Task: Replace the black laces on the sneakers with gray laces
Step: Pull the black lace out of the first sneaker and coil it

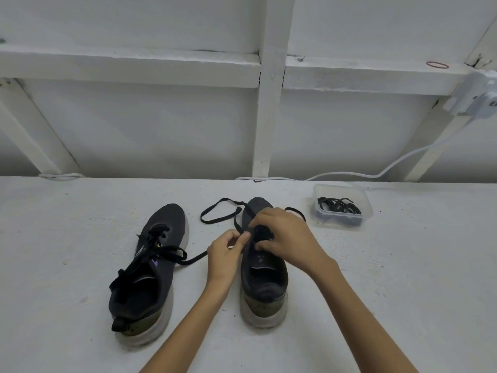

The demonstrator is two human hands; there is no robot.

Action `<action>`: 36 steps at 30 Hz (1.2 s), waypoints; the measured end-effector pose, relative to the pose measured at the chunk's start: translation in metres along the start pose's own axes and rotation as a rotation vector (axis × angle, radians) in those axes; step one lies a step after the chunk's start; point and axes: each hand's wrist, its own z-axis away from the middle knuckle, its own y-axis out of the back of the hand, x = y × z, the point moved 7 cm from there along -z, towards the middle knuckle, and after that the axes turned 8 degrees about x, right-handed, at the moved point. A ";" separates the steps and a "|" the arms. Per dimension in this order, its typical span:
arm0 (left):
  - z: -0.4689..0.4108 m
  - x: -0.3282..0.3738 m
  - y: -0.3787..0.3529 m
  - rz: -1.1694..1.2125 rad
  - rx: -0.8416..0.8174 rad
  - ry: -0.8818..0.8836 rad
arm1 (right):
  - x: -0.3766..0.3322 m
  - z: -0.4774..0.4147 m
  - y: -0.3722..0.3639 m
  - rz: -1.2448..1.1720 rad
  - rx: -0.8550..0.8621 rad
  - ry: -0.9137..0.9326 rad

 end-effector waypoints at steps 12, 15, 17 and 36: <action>0.004 -0.012 0.003 0.053 0.104 0.058 | 0.005 -0.019 -0.013 0.023 -0.139 0.061; 0.003 -0.011 0.003 0.031 0.113 0.059 | 0.011 -0.020 -0.014 -0.066 -0.121 0.042; 0.003 -0.011 0.004 0.018 0.124 0.062 | 0.012 -0.022 -0.015 -0.100 -0.108 0.036; 0.001 -0.019 -0.001 0.177 0.116 0.261 | 0.025 -0.018 -0.027 -0.383 0.000 -0.029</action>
